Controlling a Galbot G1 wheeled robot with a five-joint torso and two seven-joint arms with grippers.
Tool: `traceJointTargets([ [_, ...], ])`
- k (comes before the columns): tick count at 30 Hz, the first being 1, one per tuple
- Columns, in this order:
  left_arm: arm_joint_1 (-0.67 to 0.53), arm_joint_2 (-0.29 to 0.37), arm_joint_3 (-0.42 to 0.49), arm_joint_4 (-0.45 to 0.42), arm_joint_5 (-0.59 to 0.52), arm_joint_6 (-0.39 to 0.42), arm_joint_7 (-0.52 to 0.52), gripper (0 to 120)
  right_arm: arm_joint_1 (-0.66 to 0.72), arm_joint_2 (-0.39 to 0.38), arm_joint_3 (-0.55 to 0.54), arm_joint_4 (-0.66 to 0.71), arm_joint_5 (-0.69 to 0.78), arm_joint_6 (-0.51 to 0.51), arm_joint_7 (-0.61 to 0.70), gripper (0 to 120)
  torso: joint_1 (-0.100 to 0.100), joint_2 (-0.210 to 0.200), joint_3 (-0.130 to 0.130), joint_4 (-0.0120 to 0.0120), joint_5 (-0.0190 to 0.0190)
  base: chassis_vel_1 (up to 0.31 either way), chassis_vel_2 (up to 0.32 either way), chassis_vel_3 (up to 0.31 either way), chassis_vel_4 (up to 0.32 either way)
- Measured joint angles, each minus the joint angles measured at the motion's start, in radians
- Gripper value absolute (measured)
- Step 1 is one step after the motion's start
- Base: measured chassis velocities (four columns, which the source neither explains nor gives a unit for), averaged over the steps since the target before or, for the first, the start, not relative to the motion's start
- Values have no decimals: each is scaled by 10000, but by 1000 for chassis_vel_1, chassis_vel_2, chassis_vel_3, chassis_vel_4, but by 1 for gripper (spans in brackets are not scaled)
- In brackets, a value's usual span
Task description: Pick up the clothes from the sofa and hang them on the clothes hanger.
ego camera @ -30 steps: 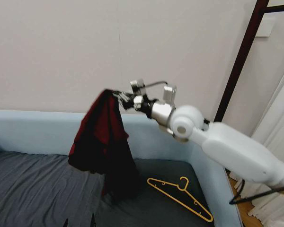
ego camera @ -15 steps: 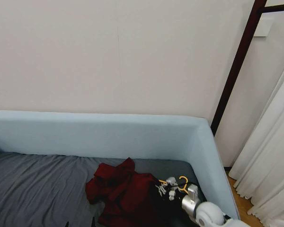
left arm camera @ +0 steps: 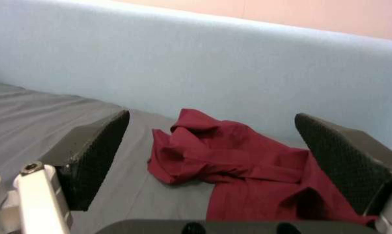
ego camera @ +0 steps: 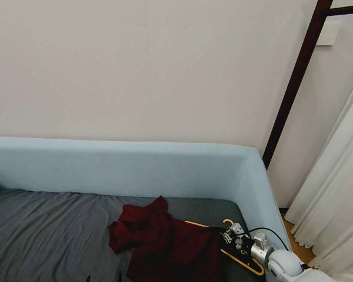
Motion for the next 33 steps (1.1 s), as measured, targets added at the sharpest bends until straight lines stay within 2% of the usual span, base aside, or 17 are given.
traceJointTargets([
  [4,-155,76,77,32,-61,131,-16,100,-480,-284,403,229,-365,-77,372,15,0,0,0,-2,1,0,0,0,0],
  [6,-171,83,83,37,-71,141,-19,100,-578,-351,464,320,-335,-101,395,19,0,0,0,-2,0,0,0,0,0],
  [10,-262,153,103,101,-124,174,-39,100,-1585,-888,992,1338,164,-345,487,38,0,0,0,-5,0,0,0,0,0],
  [11,-262,153,103,101,-124,174,-39,100,-1585,-888,992,1338,164,-345,487,38,0,0,0,-5,0,0,0,0,0],
  [14,-335,158,83,182,-165,176,-71,100,-2263,-1024,1308,2511,696,-750,997,52,0,0,0,-4,-2,0,0,0,0],
  [15,-335,158,83,182,-165,176,-71,100,-2263,-1024,1308,2511,696,-750,997,52,0,0,0,-4,-2,0,0,0,0],
  [16,-349,147,58,201,-184,182,-87,100,-2486,-993,1389,3072,1033,-1067,1355,56,0,0,-1,-1,-3,0,0,0,0],
  [19,-325,159,-17,214,-202,185,-105,100,-2820,-681,1434,4134,1882,-1825,2278,70,0,0,0,1,-1,0,0,0,0],
  [20,-325,159,-17,214,-202,185,-105,100,-2820,-681,1434,4134,1882,-1825,2278,70,0,0,0,1,-1,0,0,0,0],
  [23,-250,272,-131,238,-207,167,-110,100,-2920,-220,1191,4824,2565,-2458,2866,85,0,1,-1,1,-2,0,0,0,0],
  [24,-250,272,-131,238,-207,167,-110,100,-2920,-220,1191,4824,2565,-2458,2866,85,0,1,-1,1,-2,0,0,0,0],
  [27,-213,402,-229,276,-235,139,-110,100,-2778,208,714,4873,3020,-2808,3183,97,0,0,0,-1,-2,0,0,0,0],
  [29,-200,447,-256,278,-259,135,-110,100,-2681,411,530,4784,3221,-2946,3313,98,0,0,0,0,-1,0,0,0,0],
  [33,-162,567,-320,278,-292,129,-110,100,-2271,1016,73,4375,4696,-3802,3789,100,0,0,0,-1,-2,0,0,0,0],
])
